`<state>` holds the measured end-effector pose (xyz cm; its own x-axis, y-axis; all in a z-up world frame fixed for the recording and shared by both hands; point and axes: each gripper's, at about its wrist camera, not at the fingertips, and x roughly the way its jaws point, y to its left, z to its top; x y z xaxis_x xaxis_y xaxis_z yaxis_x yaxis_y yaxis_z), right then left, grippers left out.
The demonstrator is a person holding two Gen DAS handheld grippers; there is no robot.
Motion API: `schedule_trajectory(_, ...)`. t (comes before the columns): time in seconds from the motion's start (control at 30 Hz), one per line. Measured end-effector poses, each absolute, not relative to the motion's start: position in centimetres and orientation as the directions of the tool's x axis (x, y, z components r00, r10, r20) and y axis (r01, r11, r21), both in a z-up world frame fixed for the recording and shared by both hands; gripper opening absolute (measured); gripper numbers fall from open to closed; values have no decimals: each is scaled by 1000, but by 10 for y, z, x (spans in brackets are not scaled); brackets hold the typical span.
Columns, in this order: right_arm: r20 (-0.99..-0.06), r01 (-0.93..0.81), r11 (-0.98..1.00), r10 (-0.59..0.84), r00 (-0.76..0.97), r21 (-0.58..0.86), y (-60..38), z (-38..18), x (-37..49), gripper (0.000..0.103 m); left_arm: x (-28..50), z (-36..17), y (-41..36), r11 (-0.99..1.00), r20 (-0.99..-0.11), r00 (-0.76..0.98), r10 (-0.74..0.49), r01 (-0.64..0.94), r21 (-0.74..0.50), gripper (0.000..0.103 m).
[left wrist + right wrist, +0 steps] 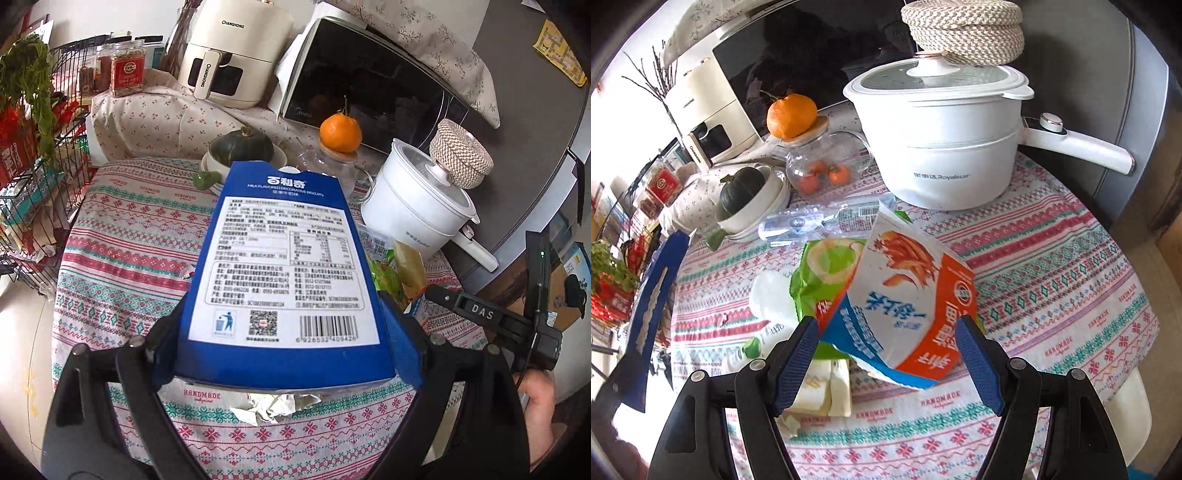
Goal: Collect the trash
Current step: 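Grasp the tan paper bag with the right gripper while the left carries the blue box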
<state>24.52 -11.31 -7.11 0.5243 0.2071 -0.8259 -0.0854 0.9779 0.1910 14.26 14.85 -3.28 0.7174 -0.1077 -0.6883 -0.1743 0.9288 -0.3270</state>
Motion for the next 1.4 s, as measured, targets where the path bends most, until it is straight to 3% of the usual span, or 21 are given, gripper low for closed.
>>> schedule_trajectory(0.27,-866,-33,993,113,487,110,-101,-89,272,71,144,-26,142,931,-674,723,-151,-124,-342,92)
schedule_trajectory(0.57,-856,-20,995,94,508,98,-159,-66,233,50,140,-27,103,940,-684,695,-222,-34,-340,92)
schedule_trajectory(0.63,-868,-12,991,122,481,132,-177,-71,225,34,137,-25,90,948,-684,695,-223,-8,-317,92)
schedule_trajectory(0.83,-868,19,952,269,418,305,-224,-102,204,8,132,-24,55,959,-685,686,-245,68,-275,92)
schedule_trajectory(1.2,-752,1,884,397,527,467,-285,-89,165,4,126,-28,6,966,-689,677,-259,171,-195,92)
schedule_trajectory(1.4,-719,-10,920,314,621,392,-319,-51,132,4,121,-28,-21,953,-694,656,-298,239,-184,92)
